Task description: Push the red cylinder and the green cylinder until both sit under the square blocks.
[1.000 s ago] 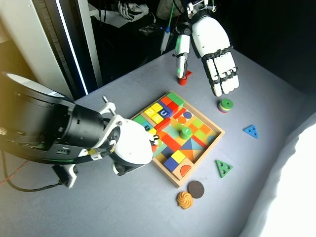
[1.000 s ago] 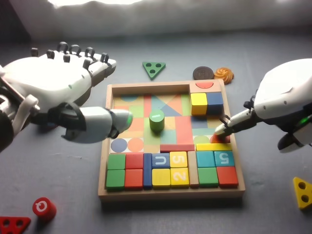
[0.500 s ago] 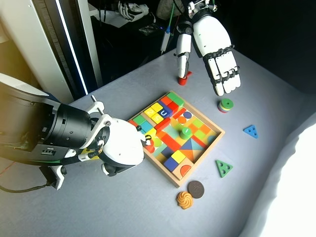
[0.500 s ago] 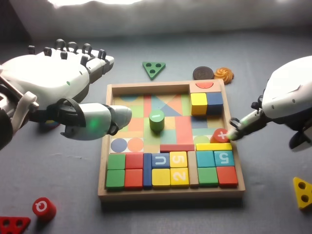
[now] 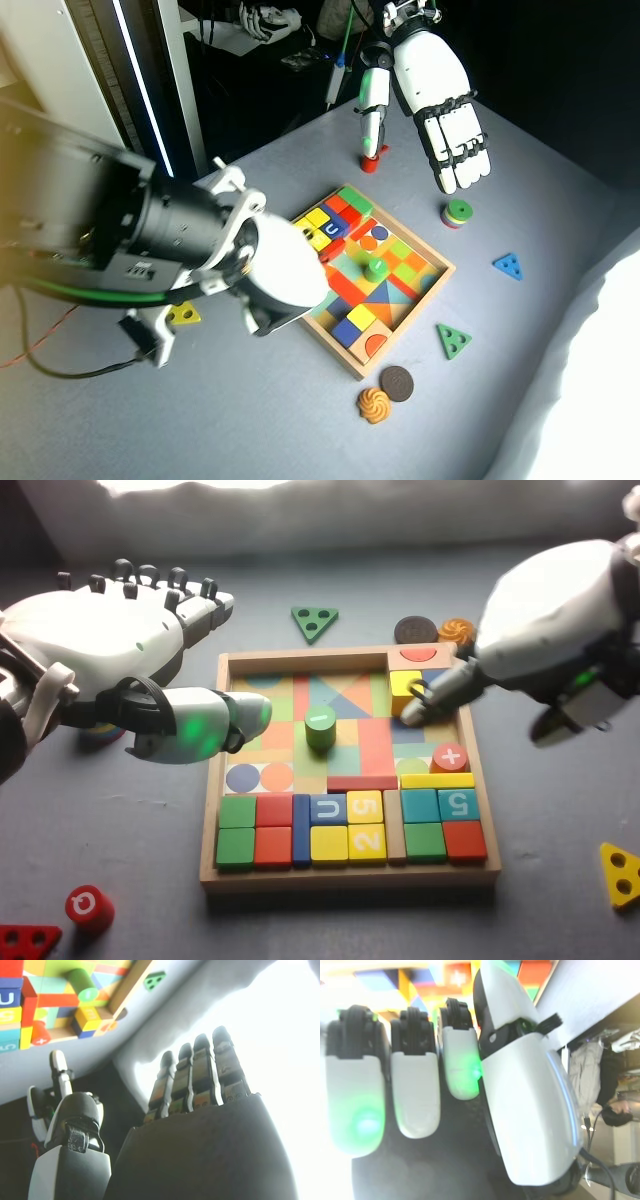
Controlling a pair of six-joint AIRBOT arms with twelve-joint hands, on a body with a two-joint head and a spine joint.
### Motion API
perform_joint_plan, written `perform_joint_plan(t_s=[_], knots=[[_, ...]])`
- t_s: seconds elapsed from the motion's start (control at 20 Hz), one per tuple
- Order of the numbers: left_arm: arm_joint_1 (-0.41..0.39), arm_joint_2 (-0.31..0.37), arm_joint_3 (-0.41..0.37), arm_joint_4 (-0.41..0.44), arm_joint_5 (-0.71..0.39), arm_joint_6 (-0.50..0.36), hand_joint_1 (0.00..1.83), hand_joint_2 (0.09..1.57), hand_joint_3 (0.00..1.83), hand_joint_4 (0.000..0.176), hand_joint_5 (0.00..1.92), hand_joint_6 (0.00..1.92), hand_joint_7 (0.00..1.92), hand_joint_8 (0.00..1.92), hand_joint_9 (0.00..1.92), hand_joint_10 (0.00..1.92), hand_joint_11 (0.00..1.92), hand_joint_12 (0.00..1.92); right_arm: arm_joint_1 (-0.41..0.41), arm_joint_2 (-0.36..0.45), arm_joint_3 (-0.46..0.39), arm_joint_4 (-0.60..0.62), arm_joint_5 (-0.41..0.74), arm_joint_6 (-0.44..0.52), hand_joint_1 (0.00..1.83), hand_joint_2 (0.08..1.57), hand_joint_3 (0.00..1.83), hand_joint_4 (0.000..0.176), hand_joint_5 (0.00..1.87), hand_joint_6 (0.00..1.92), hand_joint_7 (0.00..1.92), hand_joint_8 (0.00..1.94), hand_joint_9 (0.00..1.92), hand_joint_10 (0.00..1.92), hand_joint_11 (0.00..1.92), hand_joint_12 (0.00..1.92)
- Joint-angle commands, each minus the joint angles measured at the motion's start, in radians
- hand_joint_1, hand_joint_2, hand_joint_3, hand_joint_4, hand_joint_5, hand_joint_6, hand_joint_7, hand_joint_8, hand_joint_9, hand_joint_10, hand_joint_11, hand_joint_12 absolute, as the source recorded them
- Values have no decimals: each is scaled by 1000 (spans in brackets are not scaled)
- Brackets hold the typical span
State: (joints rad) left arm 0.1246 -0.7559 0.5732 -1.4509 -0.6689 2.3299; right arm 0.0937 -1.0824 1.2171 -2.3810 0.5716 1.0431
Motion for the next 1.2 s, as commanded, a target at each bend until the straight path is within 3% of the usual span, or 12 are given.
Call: perform_joint_plan(t_s=[0.0, 0.3, 1.15], knots=[[-11, 13, -3, 59, -37, 0, 0, 1286, 0, 0, 5, 2, 3, 1, 7, 2, 11, 7, 18, -10, 13, 23, -72, -3, 1828, 1307, 0, 0, 261, 5, 1757, 1941, 1919, 1921, 1921, 1921], [-12, 13, 4, 60, -37, 1, 0, 1284, 0, 0, 5, 1, 11, 3, 19, 6, 30, 15, 4, -129, 83, 26, -154, 3, 1809, 1315, 0, 0, 213, 0, 1778, 1941, 1916, 1921, 1921, 1921], [-18, 13, 11, 60, -37, 2, 0, 1286, 0, 0, 0, 0, 0, 0, 0, 0, 0, 0, -64, -253, 168, 11, -232, 0, 1788, 1331, 0, 0, 246, 9, 1770, 1941, 1909, 1921, 1921, 1921]])
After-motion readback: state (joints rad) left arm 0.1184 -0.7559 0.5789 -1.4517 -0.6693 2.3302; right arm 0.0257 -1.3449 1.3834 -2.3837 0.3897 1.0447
